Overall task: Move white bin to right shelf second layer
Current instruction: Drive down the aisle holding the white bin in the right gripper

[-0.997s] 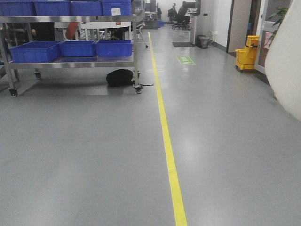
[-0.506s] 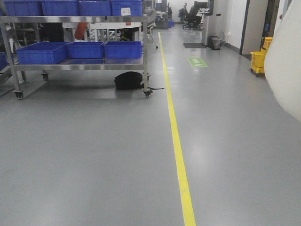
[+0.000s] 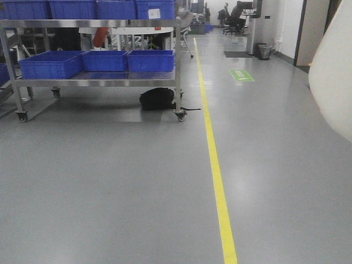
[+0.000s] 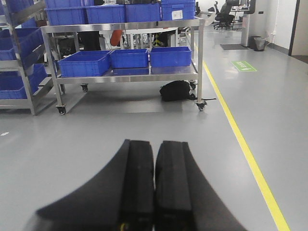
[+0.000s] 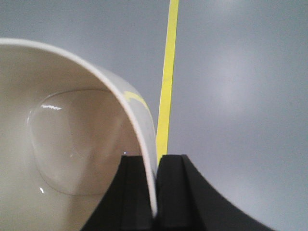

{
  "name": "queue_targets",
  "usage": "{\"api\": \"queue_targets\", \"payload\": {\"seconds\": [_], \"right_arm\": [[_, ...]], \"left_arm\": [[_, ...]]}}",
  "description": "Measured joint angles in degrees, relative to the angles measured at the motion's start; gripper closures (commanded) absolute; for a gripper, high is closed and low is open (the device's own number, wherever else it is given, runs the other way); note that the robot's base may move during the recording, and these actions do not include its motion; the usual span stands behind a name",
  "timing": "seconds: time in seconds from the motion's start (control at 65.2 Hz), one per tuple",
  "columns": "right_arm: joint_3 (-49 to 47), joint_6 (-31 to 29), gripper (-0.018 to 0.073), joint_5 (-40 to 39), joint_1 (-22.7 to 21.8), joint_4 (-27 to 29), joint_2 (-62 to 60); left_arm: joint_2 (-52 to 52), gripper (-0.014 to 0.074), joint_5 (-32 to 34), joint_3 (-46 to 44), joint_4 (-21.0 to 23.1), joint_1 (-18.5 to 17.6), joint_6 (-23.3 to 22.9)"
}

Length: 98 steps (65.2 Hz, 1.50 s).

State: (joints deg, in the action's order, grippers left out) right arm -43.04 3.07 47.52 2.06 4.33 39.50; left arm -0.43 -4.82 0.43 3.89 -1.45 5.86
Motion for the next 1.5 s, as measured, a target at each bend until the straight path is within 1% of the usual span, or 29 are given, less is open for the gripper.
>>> {"api": "queue_targets", "payload": {"seconds": [1.503], "right_arm": [[0.0,0.0,0.0491,0.0,0.0,0.0,-0.1]], "left_arm": [[0.0,0.0512,0.0,0.0,0.0,0.0,0.0]]}}
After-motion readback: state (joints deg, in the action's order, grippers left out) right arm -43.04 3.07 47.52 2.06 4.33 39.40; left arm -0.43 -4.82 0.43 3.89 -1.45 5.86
